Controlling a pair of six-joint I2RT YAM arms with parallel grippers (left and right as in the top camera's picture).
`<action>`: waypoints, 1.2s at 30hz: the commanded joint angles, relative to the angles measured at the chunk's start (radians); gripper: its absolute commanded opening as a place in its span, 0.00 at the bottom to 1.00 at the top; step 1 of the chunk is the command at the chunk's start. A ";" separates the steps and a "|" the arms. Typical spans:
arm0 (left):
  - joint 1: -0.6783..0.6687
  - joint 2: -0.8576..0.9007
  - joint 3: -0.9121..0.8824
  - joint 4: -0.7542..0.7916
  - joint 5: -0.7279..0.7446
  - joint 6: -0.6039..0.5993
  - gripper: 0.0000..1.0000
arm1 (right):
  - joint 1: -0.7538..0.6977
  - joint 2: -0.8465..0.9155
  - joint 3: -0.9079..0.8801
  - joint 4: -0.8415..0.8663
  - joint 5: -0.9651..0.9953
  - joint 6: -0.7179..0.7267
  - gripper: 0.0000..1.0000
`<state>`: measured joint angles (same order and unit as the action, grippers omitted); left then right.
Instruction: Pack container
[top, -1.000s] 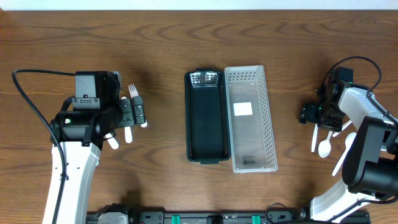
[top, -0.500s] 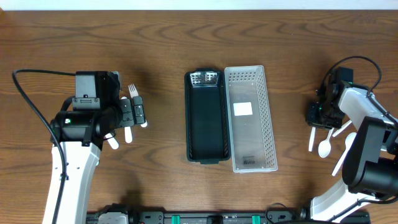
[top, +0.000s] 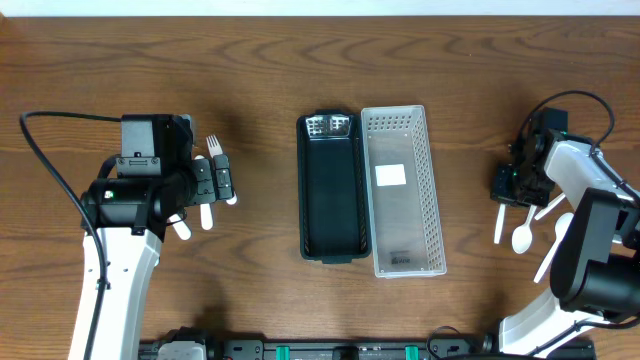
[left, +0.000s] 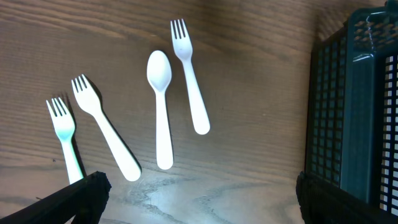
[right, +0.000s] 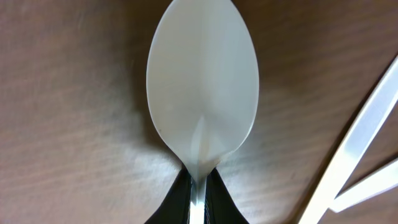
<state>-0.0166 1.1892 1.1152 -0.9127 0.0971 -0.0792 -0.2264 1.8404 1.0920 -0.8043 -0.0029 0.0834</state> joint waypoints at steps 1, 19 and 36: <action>0.004 -0.005 0.018 -0.003 -0.012 -0.001 0.98 | 0.056 -0.108 0.055 -0.022 -0.055 0.024 0.01; 0.004 0.006 0.018 -0.003 -0.012 -0.001 0.98 | 0.560 -0.269 0.128 -0.033 -0.117 0.119 0.01; 0.004 0.006 0.016 -0.002 -0.012 -0.001 0.98 | 0.625 -0.063 0.158 -0.018 -0.114 0.121 0.54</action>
<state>-0.0166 1.1896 1.1152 -0.9127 0.0971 -0.0792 0.3897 1.7924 1.2205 -0.8162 -0.1215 0.1982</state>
